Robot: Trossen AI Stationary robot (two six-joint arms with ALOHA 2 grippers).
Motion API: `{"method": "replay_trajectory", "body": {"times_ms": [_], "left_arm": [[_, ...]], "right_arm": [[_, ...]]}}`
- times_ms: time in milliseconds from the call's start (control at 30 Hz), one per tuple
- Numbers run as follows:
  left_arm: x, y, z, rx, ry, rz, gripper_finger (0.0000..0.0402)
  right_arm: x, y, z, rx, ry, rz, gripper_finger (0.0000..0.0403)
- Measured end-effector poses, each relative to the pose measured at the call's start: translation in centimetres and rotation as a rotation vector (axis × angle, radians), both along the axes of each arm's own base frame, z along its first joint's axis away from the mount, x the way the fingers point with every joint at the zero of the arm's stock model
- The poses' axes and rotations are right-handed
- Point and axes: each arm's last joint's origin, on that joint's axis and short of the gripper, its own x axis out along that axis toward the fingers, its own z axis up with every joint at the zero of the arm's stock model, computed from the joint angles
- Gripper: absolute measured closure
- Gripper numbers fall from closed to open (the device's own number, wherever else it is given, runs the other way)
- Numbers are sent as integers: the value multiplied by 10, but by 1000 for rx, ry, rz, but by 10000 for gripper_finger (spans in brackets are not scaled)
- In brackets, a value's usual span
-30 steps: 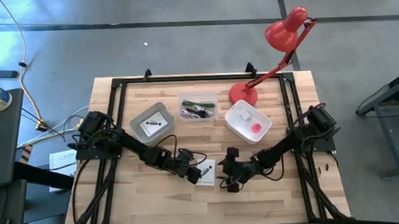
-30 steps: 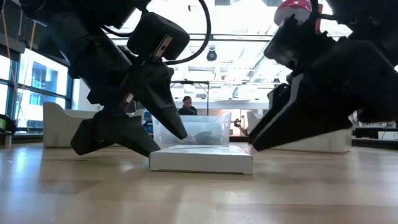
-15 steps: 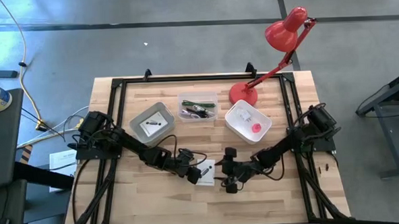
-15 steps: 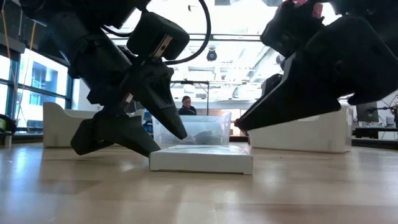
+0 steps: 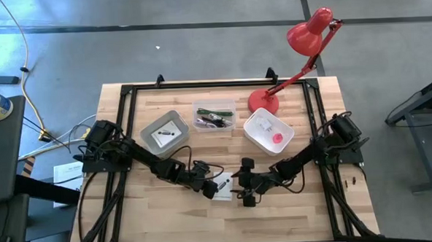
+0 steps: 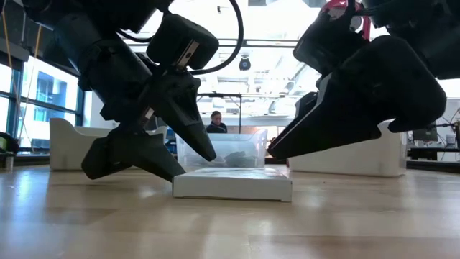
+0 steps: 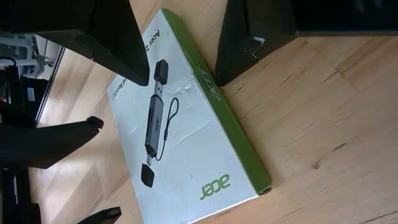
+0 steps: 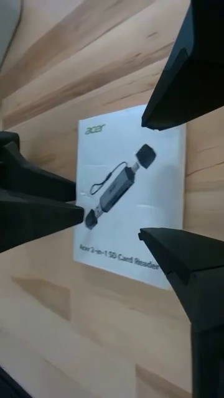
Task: Pick and place items into bin
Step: Put the card reader box into the gray bin
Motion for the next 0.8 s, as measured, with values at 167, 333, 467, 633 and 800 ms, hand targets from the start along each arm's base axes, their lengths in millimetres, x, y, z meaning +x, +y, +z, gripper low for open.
{"method": "replay_trajectory", "body": {"times_ms": [167,333,467,633,800], "left_arm": [[0,0,0,2,-1,2,222],[0,0,0,4,-2,5,222],[0,0,0,4,-1,6,222],[0,0,0,5,-2,6,222],[0,0,0,3,-2,8,222]], "right_arm": [[1,0,1,-10,-9,-6,144],[2,0,-6,-15,-2,-8,144],[3,1,-14,9,3,-13,144],[3,1,-16,2,3,-23,144],[3,1,-18,-7,11,-30,144]]}}
